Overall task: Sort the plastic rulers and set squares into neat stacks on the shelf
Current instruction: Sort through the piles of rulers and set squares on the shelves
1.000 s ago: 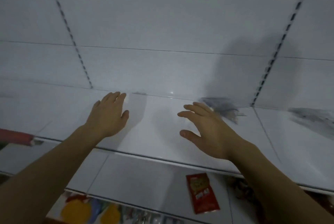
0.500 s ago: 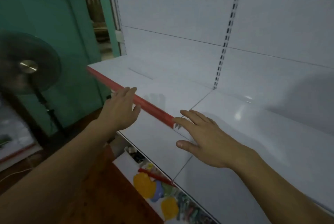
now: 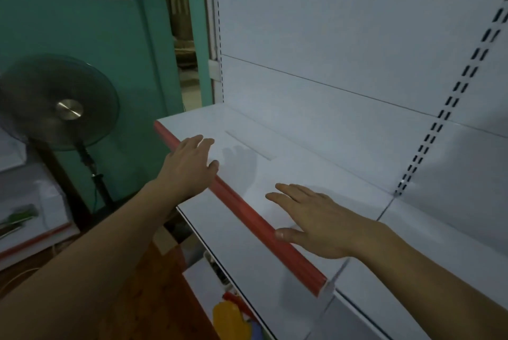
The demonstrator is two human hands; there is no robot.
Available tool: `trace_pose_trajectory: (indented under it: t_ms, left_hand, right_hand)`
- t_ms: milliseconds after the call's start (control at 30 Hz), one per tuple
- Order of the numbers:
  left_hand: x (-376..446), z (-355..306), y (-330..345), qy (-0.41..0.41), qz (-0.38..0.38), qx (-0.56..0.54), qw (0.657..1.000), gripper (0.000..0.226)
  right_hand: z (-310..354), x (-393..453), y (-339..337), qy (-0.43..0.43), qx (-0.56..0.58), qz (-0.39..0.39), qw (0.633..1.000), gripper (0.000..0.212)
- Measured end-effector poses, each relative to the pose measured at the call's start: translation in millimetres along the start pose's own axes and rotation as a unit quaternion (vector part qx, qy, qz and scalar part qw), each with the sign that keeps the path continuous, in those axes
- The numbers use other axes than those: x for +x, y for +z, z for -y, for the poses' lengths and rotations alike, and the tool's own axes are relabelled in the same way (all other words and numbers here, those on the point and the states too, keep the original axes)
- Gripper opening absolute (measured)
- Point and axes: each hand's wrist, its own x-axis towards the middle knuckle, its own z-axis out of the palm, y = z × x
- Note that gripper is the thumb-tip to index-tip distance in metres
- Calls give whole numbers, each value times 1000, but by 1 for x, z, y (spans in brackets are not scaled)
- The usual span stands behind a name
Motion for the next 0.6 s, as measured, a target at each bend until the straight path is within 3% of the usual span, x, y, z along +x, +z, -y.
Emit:
trace_pose_trajectory:
  t_ms: [400, 533, 600]
  left_hand:
    - [126, 60, 51, -1, 39, 32, 999, 60]
    - [181, 94, 61, 4, 44, 30, 999, 60]
    - [211, 115, 65, 3, 44, 25, 999, 60]
  right_hand:
    - [-57, 156, -11, 66, -3, 14, 998, 78]
    - [-52, 205, -15, 57, -11, -8, 998, 99]
    - [-45, 232, -21, 56, -13, -6, 998, 95]
